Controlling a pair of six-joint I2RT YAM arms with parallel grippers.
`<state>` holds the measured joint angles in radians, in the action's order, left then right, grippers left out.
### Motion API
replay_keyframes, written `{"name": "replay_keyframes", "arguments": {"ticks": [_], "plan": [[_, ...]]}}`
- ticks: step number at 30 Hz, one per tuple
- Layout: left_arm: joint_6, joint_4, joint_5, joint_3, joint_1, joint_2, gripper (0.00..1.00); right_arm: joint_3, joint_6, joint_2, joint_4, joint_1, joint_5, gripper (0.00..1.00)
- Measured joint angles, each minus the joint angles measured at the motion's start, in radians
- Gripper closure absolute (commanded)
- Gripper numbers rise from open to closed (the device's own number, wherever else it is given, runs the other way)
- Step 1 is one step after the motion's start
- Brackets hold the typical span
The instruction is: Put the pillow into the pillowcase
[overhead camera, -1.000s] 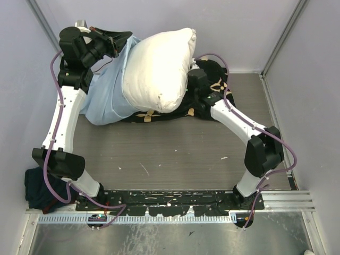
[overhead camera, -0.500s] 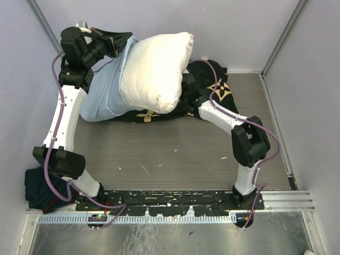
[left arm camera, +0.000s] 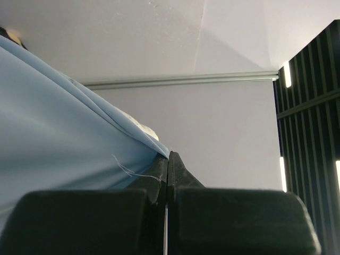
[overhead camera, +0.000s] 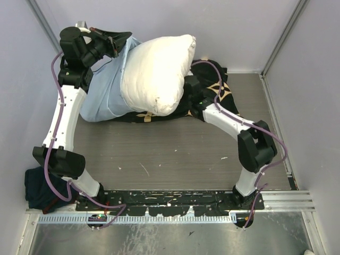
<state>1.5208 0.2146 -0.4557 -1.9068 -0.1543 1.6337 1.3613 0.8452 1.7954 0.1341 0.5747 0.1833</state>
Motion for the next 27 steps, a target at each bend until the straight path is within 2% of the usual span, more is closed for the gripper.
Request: {"name": "replay_keyframes", "arguments": {"ticks": [7, 11, 16, 21, 23, 27], "plan": [[0.020, -0.039, -0.019, -0.010, 0.028, 0.000, 1.00, -0.019, -0.051, -0.229, -0.136, -0.066, -0.005, 0.99], [0.045, -0.091, -0.034, -0.014, 0.045, 0.000, 1.00, 0.050, -0.088, -0.314, -0.244, -0.114, -0.003, 0.99], [0.083, -0.145, -0.057, -0.023, 0.064, 0.005, 1.00, 0.264, -0.145, -0.309, -0.420, -0.138, -0.003, 0.99], [0.131, -0.204, -0.073, -0.064, 0.095, 0.033, 1.00, 0.654, -0.208, -0.212, -0.605, -0.135, 0.005, 0.99], [0.159, -0.235, -0.078, -0.097, 0.103, 0.058, 1.00, 0.814, -0.223, -0.164, -0.635, -0.134, 0.009, 0.99], [0.207, -0.280, -0.079, -0.134, 0.115, 0.108, 1.00, 0.922, -0.241, -0.156, -0.622, -0.145, 0.018, 0.99]]}}
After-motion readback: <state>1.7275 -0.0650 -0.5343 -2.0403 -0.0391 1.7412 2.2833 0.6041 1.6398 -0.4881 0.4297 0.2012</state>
